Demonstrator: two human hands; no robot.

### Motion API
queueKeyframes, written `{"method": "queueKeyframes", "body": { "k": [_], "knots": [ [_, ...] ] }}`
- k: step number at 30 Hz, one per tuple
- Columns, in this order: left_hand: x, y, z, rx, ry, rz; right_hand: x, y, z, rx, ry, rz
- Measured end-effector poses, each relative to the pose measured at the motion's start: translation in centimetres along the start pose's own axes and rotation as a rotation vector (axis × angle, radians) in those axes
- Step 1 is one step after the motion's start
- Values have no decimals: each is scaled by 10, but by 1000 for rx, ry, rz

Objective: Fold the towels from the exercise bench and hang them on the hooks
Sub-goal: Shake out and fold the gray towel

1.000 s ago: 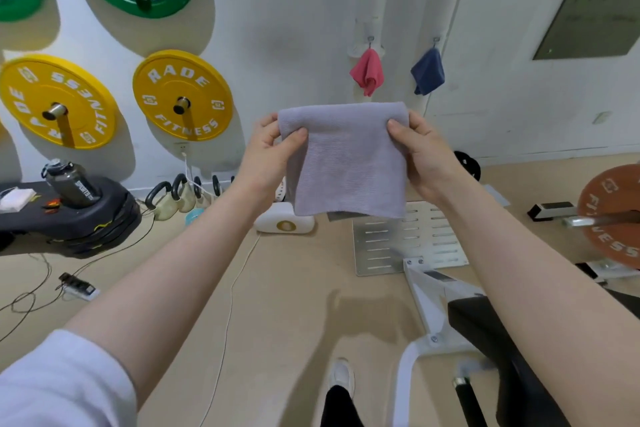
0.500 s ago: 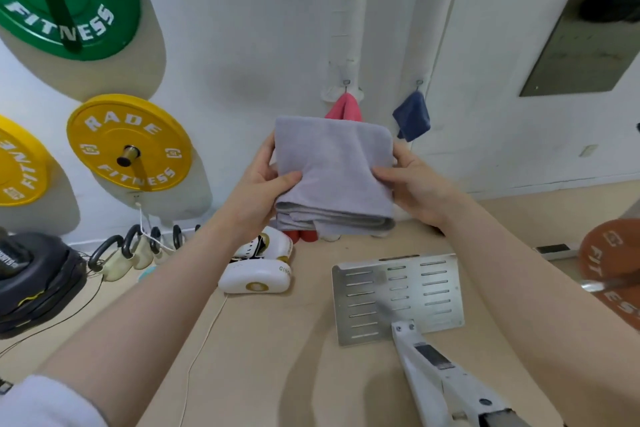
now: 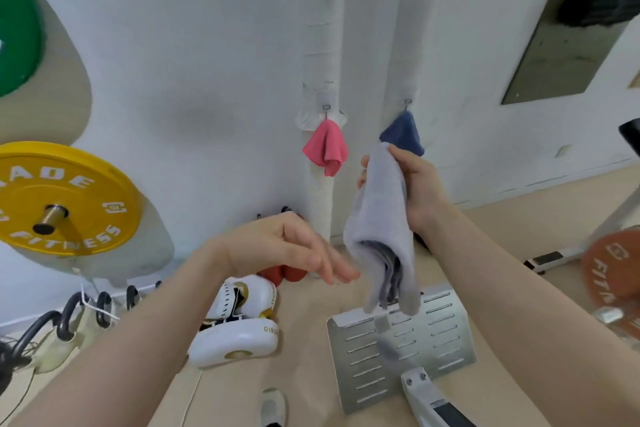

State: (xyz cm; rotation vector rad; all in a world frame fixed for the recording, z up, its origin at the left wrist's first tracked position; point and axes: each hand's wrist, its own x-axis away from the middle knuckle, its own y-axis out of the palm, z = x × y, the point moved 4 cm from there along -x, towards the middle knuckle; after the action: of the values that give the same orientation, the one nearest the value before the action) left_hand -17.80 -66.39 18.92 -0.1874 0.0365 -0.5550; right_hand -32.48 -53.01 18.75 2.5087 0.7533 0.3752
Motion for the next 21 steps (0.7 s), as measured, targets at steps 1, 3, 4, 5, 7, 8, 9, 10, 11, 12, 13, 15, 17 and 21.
{"method": "queueKeyframes", "body": {
  "k": [1, 3, 4, 5, 7, 8, 9, 10, 11, 12, 13, 15, 17, 21],
  "knots": [
    [-10, -24, 2, -59, -32, 58, -15, 5, -1, 28, -15, -33],
    [-35, -78, 13, -71, -12, 372, -45, 21, -7, 83, -49, -98],
    [-48, -104, 20, -63, 29, 511, -60, 30, -11, 104, -59, -95],
    [-62, -127, 28, -74, 61, 582, -76, 37, -17, 128, -75, -51],
    [-92, -162, 35, -130, 84, 556, -106, 46, -30, 177, -137, 49],
    [-105, -177, 35, -148, 77, 513, -120, 49, -38, 167, -167, 71],
    [-117, -191, 35, -166, 63, 482, -132, 52, -46, 143, -189, 55],
    [-128, -204, 34, -168, 63, 456, -144, 55, -52, 115, -198, -4],
    [-140, -215, 34, -152, 80, 430, -154, 56, -58, 91, -199, -83],
    [-151, -225, 35, -117, 108, 401, -165, 56, -64, 107, -197, -142],
    [-162, -233, 35, -65, 133, 378, -174, 55, -71, 155, -211, -174],
    [-184, -250, 37, -6, 159, 370, -194, 50, -83, 218, -264, -162],
    [-206, -268, 39, -25, 166, 392, -212, 42, -97, 232, -317, -100],
    [-251, -304, 51, -128, 212, 424, -244, 25, -133, 412, -452, 46]
  ]
}}
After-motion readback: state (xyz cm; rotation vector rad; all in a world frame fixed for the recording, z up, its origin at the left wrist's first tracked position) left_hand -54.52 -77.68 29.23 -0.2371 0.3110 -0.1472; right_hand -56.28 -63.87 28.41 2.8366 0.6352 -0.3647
